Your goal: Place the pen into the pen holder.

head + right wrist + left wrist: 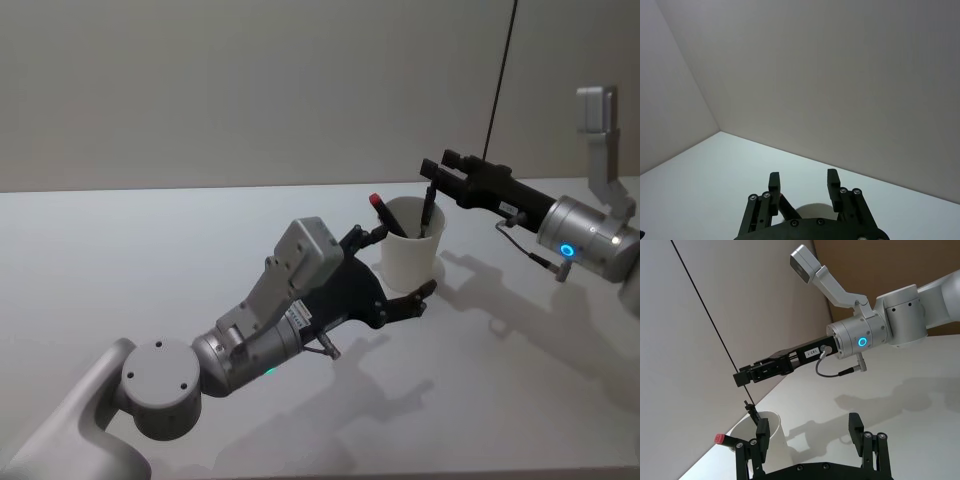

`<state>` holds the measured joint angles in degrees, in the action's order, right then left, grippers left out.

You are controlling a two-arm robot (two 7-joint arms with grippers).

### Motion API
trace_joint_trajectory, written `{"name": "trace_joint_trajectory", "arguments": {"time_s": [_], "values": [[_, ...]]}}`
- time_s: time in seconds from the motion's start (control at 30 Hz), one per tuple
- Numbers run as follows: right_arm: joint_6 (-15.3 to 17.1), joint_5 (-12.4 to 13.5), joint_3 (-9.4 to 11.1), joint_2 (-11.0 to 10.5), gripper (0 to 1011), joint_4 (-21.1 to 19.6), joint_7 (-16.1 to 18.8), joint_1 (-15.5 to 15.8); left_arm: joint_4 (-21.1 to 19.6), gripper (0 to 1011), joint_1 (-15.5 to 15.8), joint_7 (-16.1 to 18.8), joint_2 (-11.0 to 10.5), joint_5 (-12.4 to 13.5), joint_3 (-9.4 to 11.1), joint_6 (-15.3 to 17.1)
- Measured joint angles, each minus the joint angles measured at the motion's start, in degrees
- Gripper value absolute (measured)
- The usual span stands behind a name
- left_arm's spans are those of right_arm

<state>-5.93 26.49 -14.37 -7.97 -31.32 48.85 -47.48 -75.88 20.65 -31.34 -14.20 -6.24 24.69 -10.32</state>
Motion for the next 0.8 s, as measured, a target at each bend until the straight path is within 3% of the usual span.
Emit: {"name": "trace_joint_trajectory", "arguments": {"time_s": [0.3, 0.53, 0.8], "values": [[0.1, 1.0, 0.2, -0.2, 828, -1.8, -0.7, 0.9, 0.0, 1003, 0.0, 0.0, 0.0, 0.0, 0.0, 0.0], [0.3, 1.4, 0.4, -0.4, 1001, -2.8, -1.0, 1.3, 0.0, 1003, 0.0, 0.0, 0.0, 0.0, 0.0, 0.0], [0.4, 1.7, 0.5, -0.5, 1001, -3.5, -1.2, 1.6, 0.0, 1003, 0.0, 0.0, 0.0, 0.0, 0.0, 0.0]]}}
